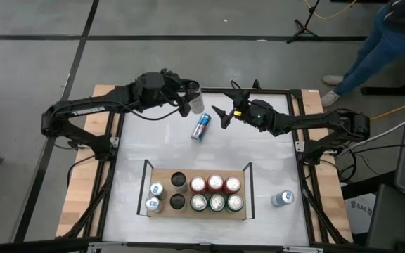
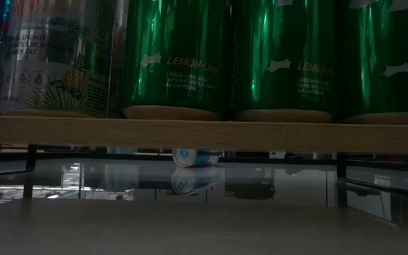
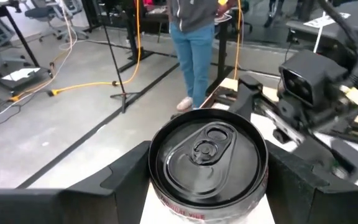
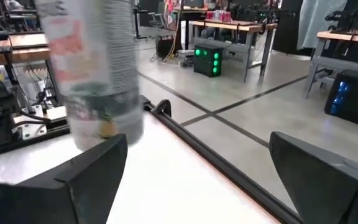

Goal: Place canned beverage on shelf
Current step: Put the white yellow soda can on the shelf aligned with the other white yellow soda can

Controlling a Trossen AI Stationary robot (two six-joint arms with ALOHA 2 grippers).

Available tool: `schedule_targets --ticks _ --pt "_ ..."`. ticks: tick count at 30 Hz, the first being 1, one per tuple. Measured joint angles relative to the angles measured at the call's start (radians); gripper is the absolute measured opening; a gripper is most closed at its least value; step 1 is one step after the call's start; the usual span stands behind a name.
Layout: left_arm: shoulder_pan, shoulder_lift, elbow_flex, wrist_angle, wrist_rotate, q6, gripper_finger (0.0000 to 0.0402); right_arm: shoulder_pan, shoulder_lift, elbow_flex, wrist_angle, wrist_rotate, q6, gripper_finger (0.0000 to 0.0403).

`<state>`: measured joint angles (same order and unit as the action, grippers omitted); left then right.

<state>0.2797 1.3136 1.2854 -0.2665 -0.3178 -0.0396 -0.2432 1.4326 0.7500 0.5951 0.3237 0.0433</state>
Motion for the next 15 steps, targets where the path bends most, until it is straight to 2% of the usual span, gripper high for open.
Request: schedule_targets --ticks 8,12,15 --pt "-0.055 -0.058 0.0 -0.094 -0.019 -0.018 0.024 0.0 -0.062 -0.001 -0.06 0.001 -0.032 0.0381" --pt "-0.105 -0.077 0.0 -0.179 -0.018 -0.068 0.024 0.0 -0.1 0.0 -0.079 0.01 -0.056 0.0381" --pt "-0.166 -0.08 -0.005 -0.226 -0.057 -0.099 0.024 0.0 -0.129 -0.001 -0.108 0.01 -0.056 0.0381"
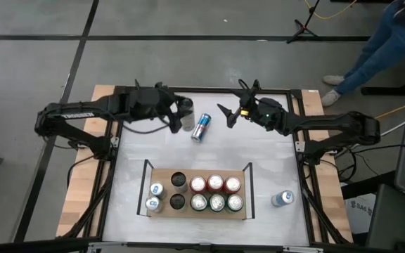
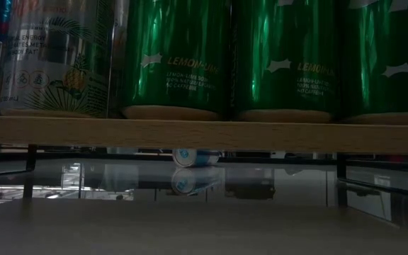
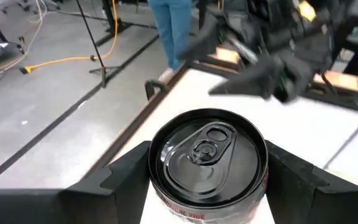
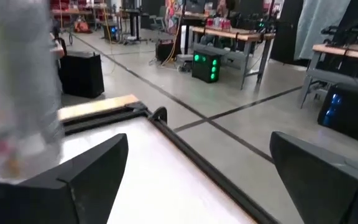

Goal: Place canned beverage on shelf
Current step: Put the white yellow soda can on the shelf aligned with the other white yellow soda can

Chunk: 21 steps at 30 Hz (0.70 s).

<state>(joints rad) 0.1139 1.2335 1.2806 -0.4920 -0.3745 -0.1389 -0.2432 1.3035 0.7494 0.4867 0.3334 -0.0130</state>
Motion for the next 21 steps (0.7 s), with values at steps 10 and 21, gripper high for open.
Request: schedule_targets --ticks 10,21 --pt "-0.256 -0.078 -0.273 0.083 -0.199 -0.193 0.024 0.0 -0.042 0.0 -0.036 -0.016 0.004 0.0381" --pt "-0.438 -0.09 -0.436 0.225 -0.196 -0.227 0.024 0.001 -0.039 0.0 -0.042 -0.116 0.01 0.0381"
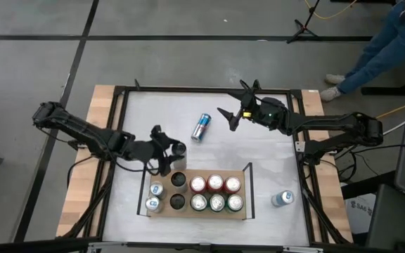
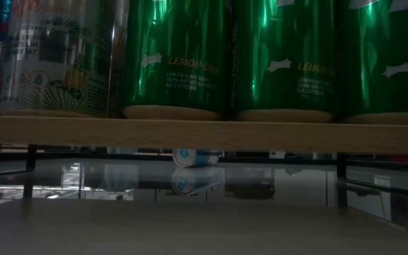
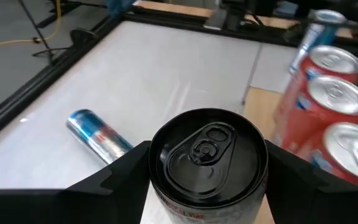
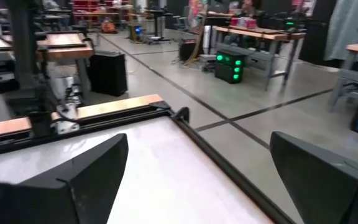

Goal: Place canned beverage on shelf
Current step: Put the white yellow soda can on the shelf aligned with the other white yellow soda can

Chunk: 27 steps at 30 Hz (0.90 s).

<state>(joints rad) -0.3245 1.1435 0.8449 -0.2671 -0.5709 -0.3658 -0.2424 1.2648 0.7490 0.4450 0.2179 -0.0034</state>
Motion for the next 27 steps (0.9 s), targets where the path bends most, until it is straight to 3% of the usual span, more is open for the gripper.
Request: schedule_targets --ticks 10,27 --pt "-0.084 0.045 0.0 0.0 -0.017 -0.049 0.024 0.0 0.0 0.0 0.001 -0.103 0.001 0.0381" --pt "-0.124 0.089 0.001 0.002 -0.021 -0.105 0.0245 0.0 0.0 0.0 0.0 -0.106 0.001 0.0381"
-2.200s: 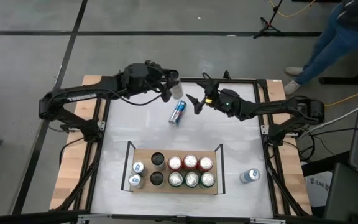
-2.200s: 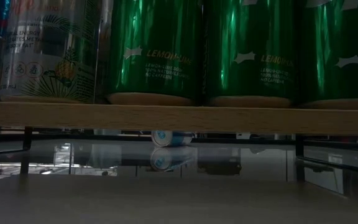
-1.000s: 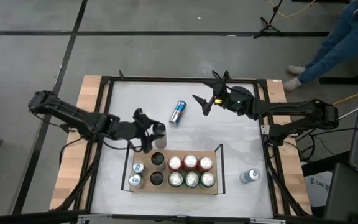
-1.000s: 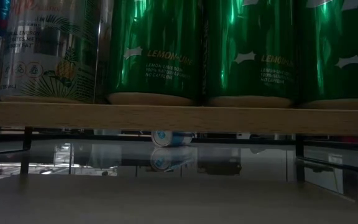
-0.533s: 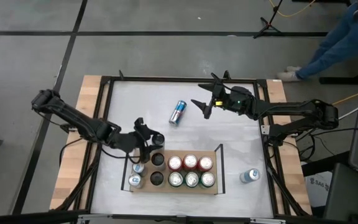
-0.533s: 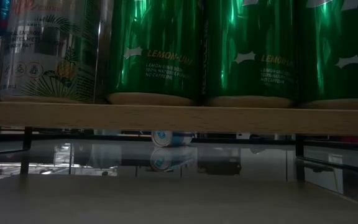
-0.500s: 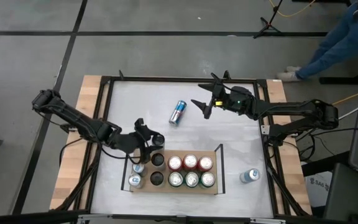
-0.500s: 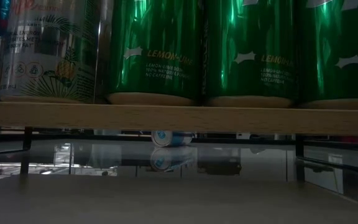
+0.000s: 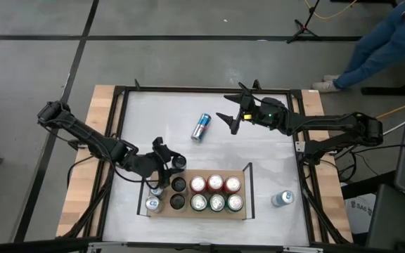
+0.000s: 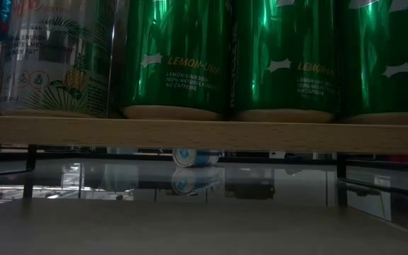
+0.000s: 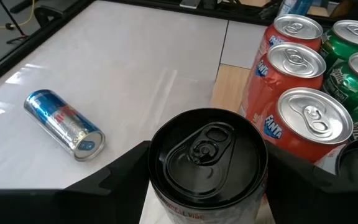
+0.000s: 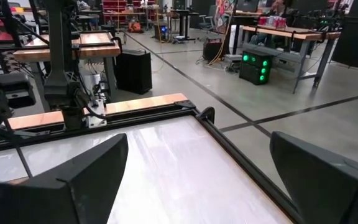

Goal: Place canned beverage on shelf
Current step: Put the white yellow soda can on the shelf aligned with the other white yellow soda can

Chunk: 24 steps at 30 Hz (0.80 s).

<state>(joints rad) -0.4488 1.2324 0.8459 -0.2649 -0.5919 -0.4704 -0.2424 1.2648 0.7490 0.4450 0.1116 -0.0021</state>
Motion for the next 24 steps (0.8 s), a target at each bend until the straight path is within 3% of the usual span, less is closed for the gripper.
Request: schedule_targets --ticks 11,18,24 --pt "0.0 0.0 0.0 -0.001 0.002 0.006 0.0247 0.013 0.03 0.0 0.061 -0.157 0.106 0.0381" --pt "0.0 0.001 0.001 -0.005 0.005 0.008 0.0265 0.094 0.153 0.001 0.218 -0.15 0.109 0.0381" --pt "0.0 0.001 0.001 -0.005 0.006 0.009 0.0268 0.121 0.252 0.033 0.222 -0.105 0.113 0.0381"
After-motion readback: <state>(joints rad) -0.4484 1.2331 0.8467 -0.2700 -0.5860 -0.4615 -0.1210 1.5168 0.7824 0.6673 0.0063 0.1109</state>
